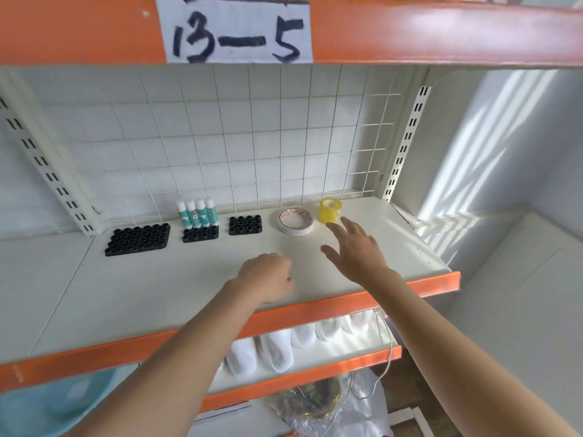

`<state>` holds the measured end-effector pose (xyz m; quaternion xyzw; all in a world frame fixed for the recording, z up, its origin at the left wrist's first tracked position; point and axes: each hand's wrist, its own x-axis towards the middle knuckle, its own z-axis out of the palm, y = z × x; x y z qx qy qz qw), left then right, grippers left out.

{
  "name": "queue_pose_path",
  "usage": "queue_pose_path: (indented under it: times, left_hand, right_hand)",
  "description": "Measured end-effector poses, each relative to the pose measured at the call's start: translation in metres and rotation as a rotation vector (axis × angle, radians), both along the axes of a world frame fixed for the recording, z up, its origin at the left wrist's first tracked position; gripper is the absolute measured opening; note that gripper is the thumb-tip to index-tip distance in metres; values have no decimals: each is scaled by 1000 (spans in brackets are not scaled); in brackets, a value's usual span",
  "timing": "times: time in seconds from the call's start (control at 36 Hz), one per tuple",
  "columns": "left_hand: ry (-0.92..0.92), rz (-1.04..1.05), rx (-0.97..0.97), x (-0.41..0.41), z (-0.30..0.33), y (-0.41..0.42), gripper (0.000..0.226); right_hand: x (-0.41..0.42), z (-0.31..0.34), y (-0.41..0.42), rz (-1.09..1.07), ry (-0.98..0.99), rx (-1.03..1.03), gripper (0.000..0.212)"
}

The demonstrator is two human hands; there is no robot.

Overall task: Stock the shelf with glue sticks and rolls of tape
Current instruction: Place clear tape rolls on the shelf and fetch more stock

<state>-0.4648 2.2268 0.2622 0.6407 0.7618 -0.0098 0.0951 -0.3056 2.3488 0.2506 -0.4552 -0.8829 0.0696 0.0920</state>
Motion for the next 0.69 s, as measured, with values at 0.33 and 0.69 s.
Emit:
queue_pose_path:
  times: [0.33,0.69]
  left_hand:
    - [52,-1,421,-30,138,-136,23]
    - [44,-14,858,-26,252,-245,22]
  right_hand:
    - [-24,114,-160,111,171,235,54]
    - [-27,226,-268,177,418,637,53]
